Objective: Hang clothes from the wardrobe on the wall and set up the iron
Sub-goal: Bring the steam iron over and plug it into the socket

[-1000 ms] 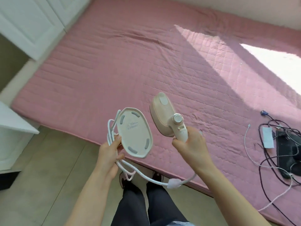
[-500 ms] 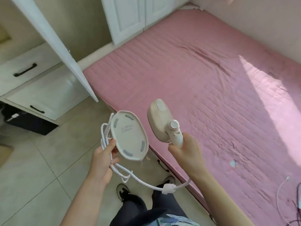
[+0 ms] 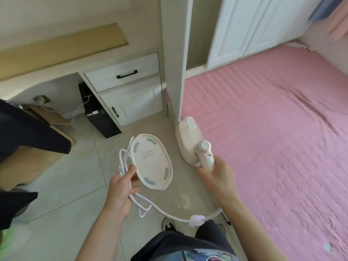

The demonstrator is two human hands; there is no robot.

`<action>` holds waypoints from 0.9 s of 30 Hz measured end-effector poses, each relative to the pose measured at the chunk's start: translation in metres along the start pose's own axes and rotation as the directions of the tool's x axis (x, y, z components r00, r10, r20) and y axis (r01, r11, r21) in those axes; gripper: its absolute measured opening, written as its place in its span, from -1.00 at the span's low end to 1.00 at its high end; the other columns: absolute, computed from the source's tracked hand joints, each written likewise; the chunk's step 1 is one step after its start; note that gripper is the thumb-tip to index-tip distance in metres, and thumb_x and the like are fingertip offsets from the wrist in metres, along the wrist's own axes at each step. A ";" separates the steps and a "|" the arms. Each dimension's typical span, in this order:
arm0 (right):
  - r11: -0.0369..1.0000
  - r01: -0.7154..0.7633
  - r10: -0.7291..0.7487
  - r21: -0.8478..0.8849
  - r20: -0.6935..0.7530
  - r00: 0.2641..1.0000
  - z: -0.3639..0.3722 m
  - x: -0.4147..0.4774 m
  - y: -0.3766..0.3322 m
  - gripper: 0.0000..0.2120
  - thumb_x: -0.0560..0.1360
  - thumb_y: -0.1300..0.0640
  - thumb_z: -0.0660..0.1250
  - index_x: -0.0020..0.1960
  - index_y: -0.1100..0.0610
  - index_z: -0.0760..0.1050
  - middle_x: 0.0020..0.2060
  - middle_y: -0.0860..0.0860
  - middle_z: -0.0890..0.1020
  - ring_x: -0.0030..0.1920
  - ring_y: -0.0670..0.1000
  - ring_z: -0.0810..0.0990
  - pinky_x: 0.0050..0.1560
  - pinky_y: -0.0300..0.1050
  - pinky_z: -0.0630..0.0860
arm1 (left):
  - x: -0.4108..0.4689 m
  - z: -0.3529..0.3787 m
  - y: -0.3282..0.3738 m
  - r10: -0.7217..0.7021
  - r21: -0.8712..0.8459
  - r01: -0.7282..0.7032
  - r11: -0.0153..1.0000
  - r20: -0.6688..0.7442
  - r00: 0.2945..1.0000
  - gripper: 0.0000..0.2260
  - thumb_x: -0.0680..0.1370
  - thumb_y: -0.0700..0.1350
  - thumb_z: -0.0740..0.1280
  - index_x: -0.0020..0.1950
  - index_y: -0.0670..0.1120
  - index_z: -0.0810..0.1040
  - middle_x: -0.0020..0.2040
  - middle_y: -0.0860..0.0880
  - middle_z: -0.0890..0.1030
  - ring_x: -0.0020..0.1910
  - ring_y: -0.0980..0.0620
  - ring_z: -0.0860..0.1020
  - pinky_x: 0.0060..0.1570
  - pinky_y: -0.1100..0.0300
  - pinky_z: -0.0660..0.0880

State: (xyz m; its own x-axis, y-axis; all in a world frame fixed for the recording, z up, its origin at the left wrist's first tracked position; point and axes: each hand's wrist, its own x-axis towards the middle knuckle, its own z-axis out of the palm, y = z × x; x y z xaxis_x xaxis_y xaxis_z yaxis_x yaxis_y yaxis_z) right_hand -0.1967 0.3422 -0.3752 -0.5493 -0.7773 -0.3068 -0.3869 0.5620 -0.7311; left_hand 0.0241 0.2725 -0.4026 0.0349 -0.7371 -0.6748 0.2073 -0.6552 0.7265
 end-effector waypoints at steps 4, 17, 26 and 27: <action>0.999 0.038 -0.038 -0.007 0.043 0.998 0.029 0.010 -0.041 -0.89 0.34 0.16 0.34 -0.24 0.14 0.40 -0.43 -0.06 0.45 -0.44 -0.07 0.37 -0.43 -0.19 0.27 | 0.009 -0.030 0.026 0.015 -0.078 -0.019 0.997 -0.051 0.999 -0.96 0.58 -0.23 0.28 -0.07 -0.15 0.50 -0.16 -0.09 0.55 -0.25 0.09 0.45 -0.63 0.35 0.18; 0.982 0.187 -0.180 -0.028 0.163 0.970 0.092 0.110 -0.148 -0.85 0.34 0.13 0.35 -0.23 0.18 0.41 -0.36 0.12 0.60 -0.41 0.02 0.47 -0.43 -0.14 0.36 | 0.083 -0.048 0.116 0.045 -0.203 -0.082 0.976 -0.180 0.983 -0.89 0.56 -0.14 0.32 -0.07 -0.19 0.55 -0.26 -0.06 0.54 -0.37 0.11 0.38 -0.60 0.33 0.21; 0.966 0.252 -0.235 -0.060 0.212 0.949 0.125 0.217 -0.246 -0.88 0.34 0.19 0.34 -0.23 0.21 0.42 -0.36 0.17 0.60 -0.37 0.13 0.53 -0.38 -0.09 0.43 | 0.166 -0.026 0.217 0.086 -0.259 -0.162 0.952 -0.282 0.955 -0.87 0.57 -0.10 0.32 0.01 -0.13 0.60 -0.10 -0.15 0.55 -0.23 0.04 0.44 -0.58 0.35 0.31; 0.964 0.260 -0.242 -0.061 0.218 0.946 0.129 0.228 -0.257 -0.88 0.34 0.20 0.34 -0.25 0.22 0.42 -0.36 0.17 0.60 -0.39 0.11 0.51 -0.37 -0.08 0.44 | 0.175 -0.024 0.228 0.096 -0.266 -0.176 0.948 -0.288 0.953 -0.88 0.57 -0.11 0.31 0.00 -0.12 0.60 -0.12 -0.14 0.55 -0.26 0.06 0.44 -0.58 0.35 0.31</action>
State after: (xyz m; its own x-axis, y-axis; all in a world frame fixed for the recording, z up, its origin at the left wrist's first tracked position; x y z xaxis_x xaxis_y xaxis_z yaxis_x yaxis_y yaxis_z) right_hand -0.1269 -0.0157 -0.3361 -0.2648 -0.9324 -0.2459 -0.5611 0.3564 -0.7471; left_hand 0.1007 -0.0020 -0.3578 0.3350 -0.7175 -0.6107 0.4506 -0.4472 0.7726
